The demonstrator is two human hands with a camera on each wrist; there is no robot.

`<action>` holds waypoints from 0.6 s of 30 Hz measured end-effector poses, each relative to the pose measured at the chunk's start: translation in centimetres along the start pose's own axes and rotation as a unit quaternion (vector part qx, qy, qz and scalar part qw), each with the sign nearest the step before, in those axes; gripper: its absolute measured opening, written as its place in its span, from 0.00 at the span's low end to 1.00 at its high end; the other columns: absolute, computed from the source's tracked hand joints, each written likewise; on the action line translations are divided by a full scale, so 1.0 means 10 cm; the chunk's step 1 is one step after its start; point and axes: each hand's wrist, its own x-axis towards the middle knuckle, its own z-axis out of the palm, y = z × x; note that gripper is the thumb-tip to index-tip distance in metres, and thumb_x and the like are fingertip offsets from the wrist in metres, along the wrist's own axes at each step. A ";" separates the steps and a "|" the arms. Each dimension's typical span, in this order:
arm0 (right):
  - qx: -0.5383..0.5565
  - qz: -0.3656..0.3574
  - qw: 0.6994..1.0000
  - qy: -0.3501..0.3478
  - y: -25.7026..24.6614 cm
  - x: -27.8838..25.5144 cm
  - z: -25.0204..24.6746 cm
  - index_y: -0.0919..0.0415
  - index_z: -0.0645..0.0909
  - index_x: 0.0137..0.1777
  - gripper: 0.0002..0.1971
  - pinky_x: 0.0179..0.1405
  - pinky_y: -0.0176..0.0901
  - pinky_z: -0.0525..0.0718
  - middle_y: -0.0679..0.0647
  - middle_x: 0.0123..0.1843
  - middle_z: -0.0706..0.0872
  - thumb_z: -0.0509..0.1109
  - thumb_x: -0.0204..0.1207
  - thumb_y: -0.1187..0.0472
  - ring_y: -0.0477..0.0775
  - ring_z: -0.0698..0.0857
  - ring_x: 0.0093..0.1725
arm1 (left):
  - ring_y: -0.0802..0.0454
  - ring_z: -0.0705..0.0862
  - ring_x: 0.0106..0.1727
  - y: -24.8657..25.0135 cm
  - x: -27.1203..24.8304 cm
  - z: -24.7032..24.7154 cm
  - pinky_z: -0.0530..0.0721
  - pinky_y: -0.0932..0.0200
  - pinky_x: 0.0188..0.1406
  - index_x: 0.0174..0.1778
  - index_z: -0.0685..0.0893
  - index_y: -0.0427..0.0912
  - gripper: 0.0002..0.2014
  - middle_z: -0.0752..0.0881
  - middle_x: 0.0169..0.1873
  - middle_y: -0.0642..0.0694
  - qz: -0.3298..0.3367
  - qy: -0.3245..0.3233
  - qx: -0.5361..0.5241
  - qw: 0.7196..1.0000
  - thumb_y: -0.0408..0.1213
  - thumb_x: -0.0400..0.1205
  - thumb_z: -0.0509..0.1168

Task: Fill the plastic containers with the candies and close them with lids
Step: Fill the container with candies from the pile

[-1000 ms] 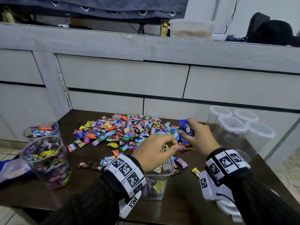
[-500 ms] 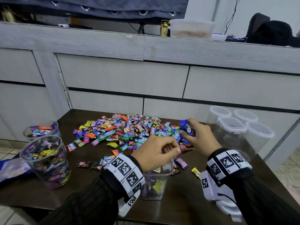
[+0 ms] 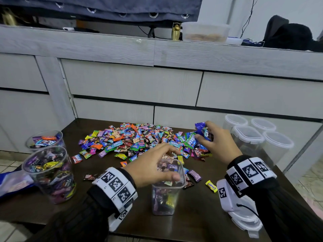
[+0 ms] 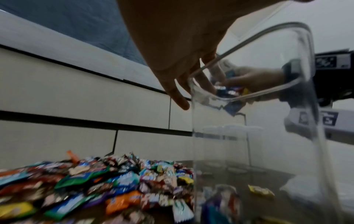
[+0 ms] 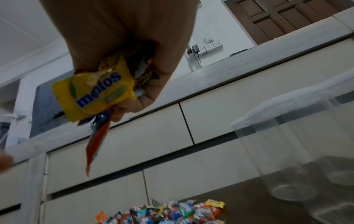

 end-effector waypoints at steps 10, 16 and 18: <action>0.130 -0.069 0.989 -0.022 -0.63 -0.11 0.19 0.61 0.75 0.48 0.12 0.35 0.44 0.79 0.49 0.37 0.85 0.73 0.76 0.54 0.51 0.83 0.36 | 0.79 0.74 0.67 -0.29 -0.30 0.10 0.72 0.69 0.72 0.70 0.49 0.79 0.63 0.76 0.66 0.67 -0.100 0.018 -0.076 0.992 0.65 0.45 0.83; 0.095 -0.103 0.987 -0.072 -0.65 -0.27 0.44 0.45 0.67 0.38 0.15 0.28 0.28 0.69 0.41 0.27 0.74 0.73 0.77 0.56 0.37 0.76 0.29 | 0.63 0.59 0.79 -0.34 -0.29 0.14 0.61 0.60 0.77 0.72 0.39 0.86 0.67 0.58 0.77 0.62 -0.103 0.059 -0.054 0.991 0.66 0.48 0.82; 0.081 -0.119 0.986 -0.089 -0.65 -0.28 0.45 0.41 0.63 0.38 0.19 0.28 0.25 0.69 0.39 0.25 0.71 0.73 0.77 0.57 0.32 0.77 0.30 | 0.62 0.57 0.78 -0.36 -0.29 0.14 0.60 0.58 0.77 0.70 0.39 0.88 0.66 0.57 0.75 0.62 -0.101 0.059 -0.053 0.992 0.67 0.48 0.82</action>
